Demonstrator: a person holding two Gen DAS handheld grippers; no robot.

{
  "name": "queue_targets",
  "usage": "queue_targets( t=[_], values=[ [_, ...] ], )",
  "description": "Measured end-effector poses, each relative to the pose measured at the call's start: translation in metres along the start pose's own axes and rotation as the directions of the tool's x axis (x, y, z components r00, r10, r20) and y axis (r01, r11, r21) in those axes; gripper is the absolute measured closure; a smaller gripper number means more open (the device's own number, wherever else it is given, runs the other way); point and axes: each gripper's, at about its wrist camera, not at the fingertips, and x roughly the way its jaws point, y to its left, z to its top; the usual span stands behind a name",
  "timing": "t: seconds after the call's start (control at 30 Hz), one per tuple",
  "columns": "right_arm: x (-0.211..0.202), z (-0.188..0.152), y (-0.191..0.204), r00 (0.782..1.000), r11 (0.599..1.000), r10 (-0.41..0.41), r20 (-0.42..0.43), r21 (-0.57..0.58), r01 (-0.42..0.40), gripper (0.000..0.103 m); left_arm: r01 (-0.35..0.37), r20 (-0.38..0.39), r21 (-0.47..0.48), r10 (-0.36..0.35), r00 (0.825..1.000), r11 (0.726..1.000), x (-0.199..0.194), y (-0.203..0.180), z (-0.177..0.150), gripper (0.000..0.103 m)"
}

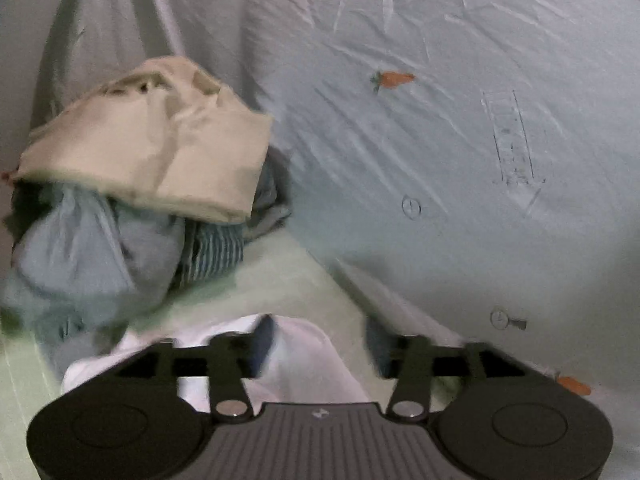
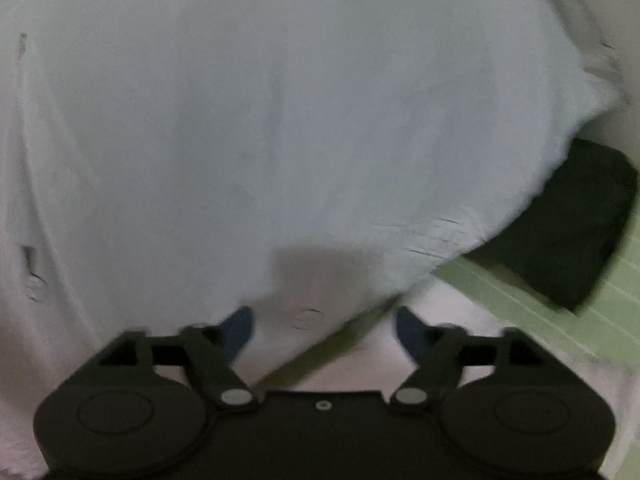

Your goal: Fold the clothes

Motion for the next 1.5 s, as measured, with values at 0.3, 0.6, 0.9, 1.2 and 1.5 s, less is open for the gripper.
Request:
queue_targets(
  t=[0.3, 0.6, 0.9, 1.2, 1.5],
  values=[
    [-0.022, -0.075, -0.1, 0.954, 0.953, -0.291, -0.067, 0.063, 0.295, 0.0, -0.035, -0.304, 0.15, 0.08, 0.949, 0.988, 0.009, -0.008, -0.096, 0.036],
    [-0.012, -0.093, -0.107, 0.958, 0.959, -0.284, -0.047, -0.016, 0.284, 0.0, 0.103, -0.358, 0.226, -0.016, 0.933, 0.969, -0.007, -0.054, -0.114, 0.034],
    [0.004, -0.097, -0.081, 0.964, 0.966, -0.246, -0.1, -0.108, 0.236, 0.044, 0.132, -0.389, 0.208, -0.042, 0.92, 0.969, -0.014, -0.062, -0.129, 0.033],
    [-0.028, -0.096, -0.122, 0.981, 0.966, -0.183, -0.056, 0.175, 0.19, 0.098, 0.129, -0.391, 0.179, -0.05, 0.919, 0.975, -0.022, -0.052, -0.131, 0.033],
    [-0.094, -0.121, -0.145, 0.931, 0.931, -0.363, -0.035, 0.035, 0.364, 0.098, 0.015, -0.335, 0.174, 0.045, 0.941, 0.985, -0.034, -0.003, -0.114, 0.033]
  ],
)
